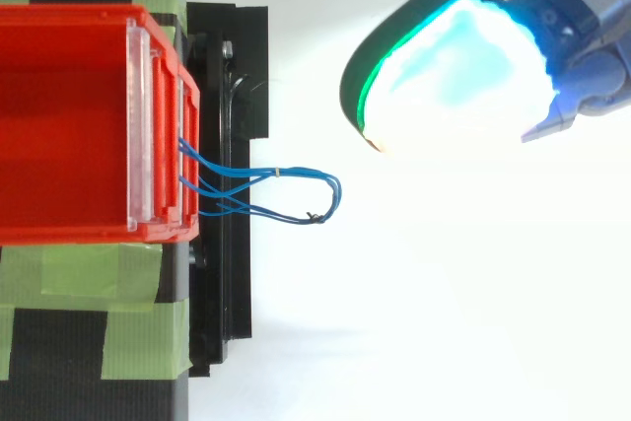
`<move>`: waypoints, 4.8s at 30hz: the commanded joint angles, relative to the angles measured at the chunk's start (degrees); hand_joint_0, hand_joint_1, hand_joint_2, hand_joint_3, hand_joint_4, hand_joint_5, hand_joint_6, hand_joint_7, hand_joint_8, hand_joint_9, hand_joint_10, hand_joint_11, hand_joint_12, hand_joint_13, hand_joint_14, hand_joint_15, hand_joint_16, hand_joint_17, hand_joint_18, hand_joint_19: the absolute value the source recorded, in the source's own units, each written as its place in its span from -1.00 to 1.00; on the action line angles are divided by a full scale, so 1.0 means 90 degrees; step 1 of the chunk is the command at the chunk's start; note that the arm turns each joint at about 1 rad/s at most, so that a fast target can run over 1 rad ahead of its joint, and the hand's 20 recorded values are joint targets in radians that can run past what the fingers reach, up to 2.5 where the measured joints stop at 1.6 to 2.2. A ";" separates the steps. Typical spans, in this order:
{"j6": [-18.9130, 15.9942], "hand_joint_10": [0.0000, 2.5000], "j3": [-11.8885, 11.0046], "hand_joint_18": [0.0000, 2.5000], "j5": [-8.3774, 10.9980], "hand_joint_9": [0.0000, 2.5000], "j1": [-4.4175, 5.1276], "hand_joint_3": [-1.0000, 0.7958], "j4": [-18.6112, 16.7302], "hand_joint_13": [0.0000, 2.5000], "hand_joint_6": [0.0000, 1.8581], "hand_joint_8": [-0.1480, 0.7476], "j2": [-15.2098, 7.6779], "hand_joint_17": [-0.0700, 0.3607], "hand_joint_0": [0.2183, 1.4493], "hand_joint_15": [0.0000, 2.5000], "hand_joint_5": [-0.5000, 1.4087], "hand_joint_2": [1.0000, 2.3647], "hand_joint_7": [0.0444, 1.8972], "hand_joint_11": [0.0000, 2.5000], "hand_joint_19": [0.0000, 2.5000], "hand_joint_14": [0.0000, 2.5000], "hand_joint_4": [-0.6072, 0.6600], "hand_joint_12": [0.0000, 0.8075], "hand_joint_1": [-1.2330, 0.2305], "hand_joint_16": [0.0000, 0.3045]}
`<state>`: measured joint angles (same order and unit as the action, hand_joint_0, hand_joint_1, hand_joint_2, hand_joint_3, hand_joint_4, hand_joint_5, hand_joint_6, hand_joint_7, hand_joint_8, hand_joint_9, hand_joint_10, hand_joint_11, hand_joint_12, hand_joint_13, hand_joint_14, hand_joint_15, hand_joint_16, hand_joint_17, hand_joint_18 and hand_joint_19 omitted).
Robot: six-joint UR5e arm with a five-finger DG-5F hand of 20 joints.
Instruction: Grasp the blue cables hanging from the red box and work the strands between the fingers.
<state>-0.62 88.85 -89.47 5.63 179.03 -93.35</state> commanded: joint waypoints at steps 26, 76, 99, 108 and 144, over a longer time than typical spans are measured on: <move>0.0000 -1.00 0.0001 -1.00 0.0019 -0.81 -0.0001 -1.00 0.0000 -0.92 -1.00 -0.09 0.0001 -0.06 -0.20 -0.90 -0.76 -1.00 -0.37 -1.00 -0.90 -1.00 0.29 -0.12 -0.02 -0.61; 0.0010 -1.00 0.2413 -0.99 0.1083 -0.74 0.0146 -1.00 -0.2158 -0.84 -1.00 -0.04 -0.0008 -0.07 -0.19 -0.87 -0.70 -1.00 -0.37 -0.97 -0.87 -1.00 0.33 -0.09 -0.05 -0.62; 0.0215 -1.00 0.2823 -0.97 0.1933 -0.73 0.0517 -1.00 -0.4453 -0.83 -1.00 -0.02 -0.1551 -0.06 -0.19 -0.87 -0.69 -1.00 -0.37 -0.96 -0.86 -1.00 0.33 -0.08 -0.05 -0.62; 0.0293 -1.00 0.2813 -0.95 0.2548 -0.72 0.0664 -1.00 -0.4902 -0.83 -1.00 -0.02 -0.1737 -0.07 -0.19 -0.86 -0.69 -1.00 -0.36 -0.96 -0.86 -1.00 0.34 -0.08 -0.05 -0.62; 0.0791 -1.00 0.2638 -1.00 0.4062 -1.00 0.1298 -1.00 -0.5850 -1.00 -1.00 -0.25 -0.2264 -0.02 -0.34 -0.96 -0.95 -1.00 -0.43 -1.00 -0.99 -1.00 0.08 -0.17 0.02 -0.59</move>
<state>6.59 113.38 -53.09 17.12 127.27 -113.02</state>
